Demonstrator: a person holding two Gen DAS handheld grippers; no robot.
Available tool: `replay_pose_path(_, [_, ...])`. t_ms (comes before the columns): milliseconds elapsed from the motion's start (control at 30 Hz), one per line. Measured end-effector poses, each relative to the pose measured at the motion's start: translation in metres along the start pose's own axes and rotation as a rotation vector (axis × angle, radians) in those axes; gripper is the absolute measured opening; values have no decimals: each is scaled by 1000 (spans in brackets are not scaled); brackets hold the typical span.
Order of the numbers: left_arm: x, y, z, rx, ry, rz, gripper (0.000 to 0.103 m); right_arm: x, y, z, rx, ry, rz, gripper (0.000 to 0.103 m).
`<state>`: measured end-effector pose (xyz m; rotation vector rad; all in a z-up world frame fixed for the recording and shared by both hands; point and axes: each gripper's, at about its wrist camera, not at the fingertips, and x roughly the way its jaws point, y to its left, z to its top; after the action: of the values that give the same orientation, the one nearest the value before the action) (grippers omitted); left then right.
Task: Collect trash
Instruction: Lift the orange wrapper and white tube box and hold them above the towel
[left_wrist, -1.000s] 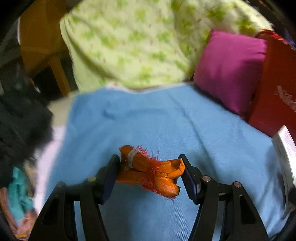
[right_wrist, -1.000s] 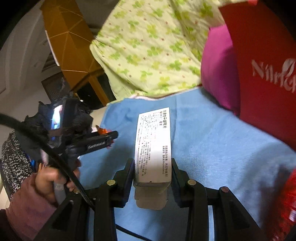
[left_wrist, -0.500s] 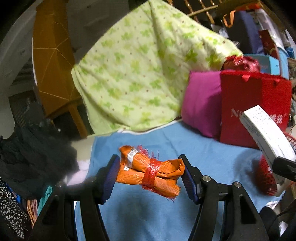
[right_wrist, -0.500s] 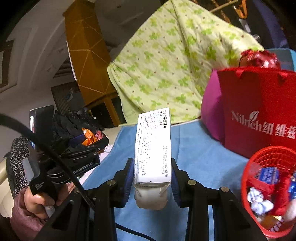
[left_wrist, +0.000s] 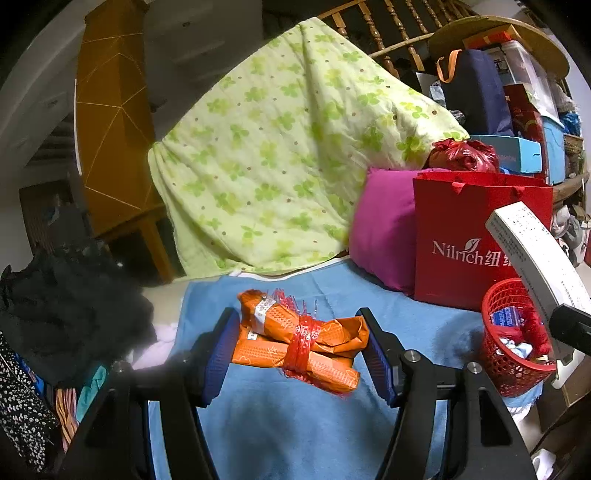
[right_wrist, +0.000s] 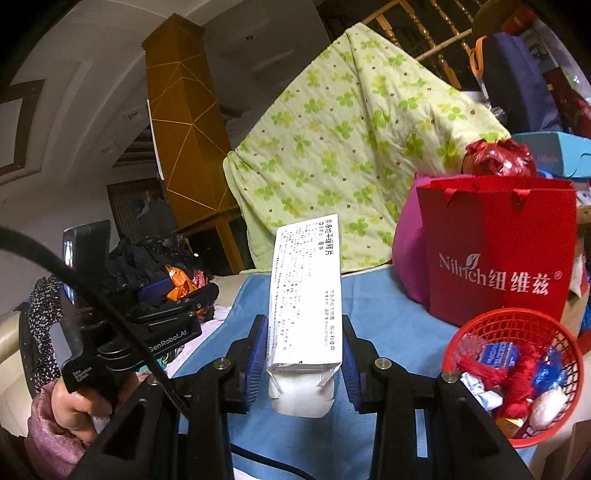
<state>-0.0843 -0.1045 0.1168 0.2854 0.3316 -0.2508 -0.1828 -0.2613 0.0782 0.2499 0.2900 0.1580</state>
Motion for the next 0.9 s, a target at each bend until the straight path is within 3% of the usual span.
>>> replay_pose_path(900, [-24, -30, 0, 24, -8, -22, 66, -32, -18, 1, 3, -41, -7, 39])
